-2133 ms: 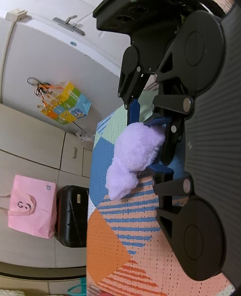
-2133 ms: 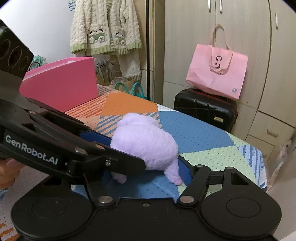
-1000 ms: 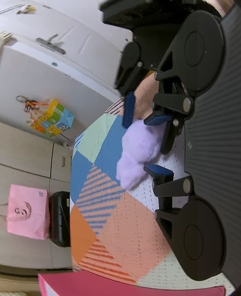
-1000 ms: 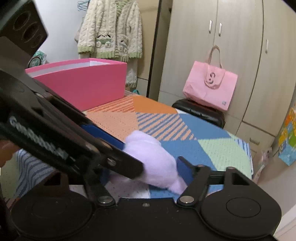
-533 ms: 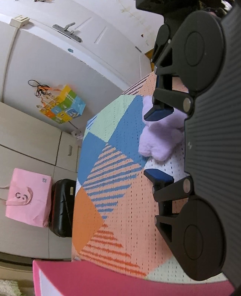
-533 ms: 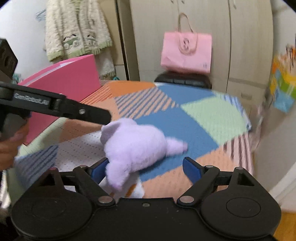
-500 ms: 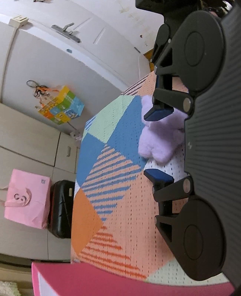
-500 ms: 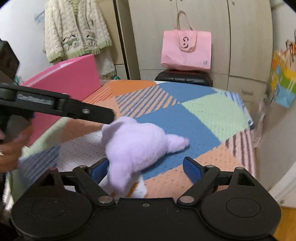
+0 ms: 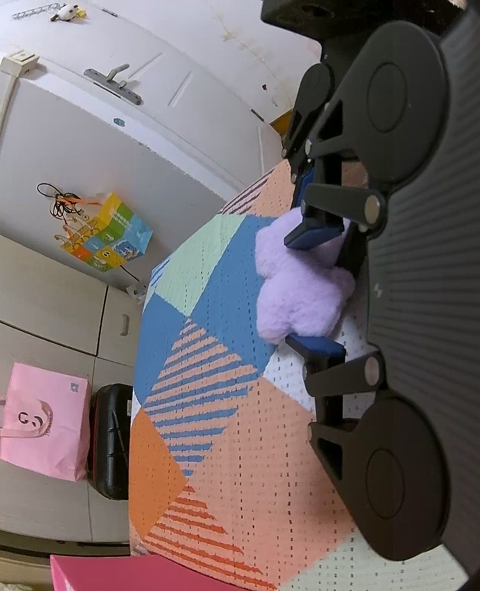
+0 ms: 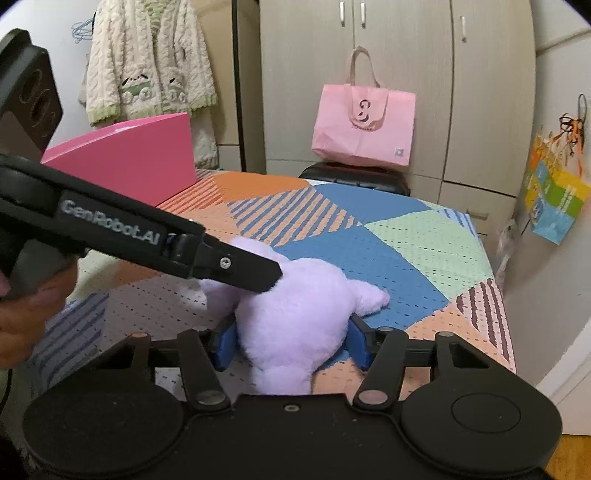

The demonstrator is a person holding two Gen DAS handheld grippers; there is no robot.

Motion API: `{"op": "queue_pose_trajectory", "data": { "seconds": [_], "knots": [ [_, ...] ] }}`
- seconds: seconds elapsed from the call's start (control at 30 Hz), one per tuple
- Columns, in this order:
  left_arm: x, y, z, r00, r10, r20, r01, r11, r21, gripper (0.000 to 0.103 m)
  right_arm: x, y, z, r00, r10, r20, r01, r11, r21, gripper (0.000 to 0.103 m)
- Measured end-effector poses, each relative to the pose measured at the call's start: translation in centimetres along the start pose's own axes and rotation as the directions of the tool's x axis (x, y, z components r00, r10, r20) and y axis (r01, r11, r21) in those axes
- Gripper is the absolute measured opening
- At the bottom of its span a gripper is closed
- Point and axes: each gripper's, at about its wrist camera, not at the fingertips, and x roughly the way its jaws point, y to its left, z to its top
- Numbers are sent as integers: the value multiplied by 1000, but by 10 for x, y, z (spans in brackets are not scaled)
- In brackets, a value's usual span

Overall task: Organize soft objects
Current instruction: 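Lift and carry the lavender plush over the pink box with both grippers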

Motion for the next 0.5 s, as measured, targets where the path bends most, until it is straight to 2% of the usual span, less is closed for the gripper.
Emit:
{"op": "queue_pose_trajectory", "data": {
  "seconds": [0.13,0.27,0.5],
  "knots": [
    [-12,-13,-4,999,37,18,-38,997,64,46,-5,2,1,1000,6,0,-6,1000,15,59],
    [-26,-18,-5,999,48,-2,-48,996,75,43,-15,6,3,1000,15,0,-15,1000,4,58],
    [-53,-27,-15,997,70,-34,-67,994,89,42,-35,20,5,997,55,-59,-55,998,8,60]
  ]
}}
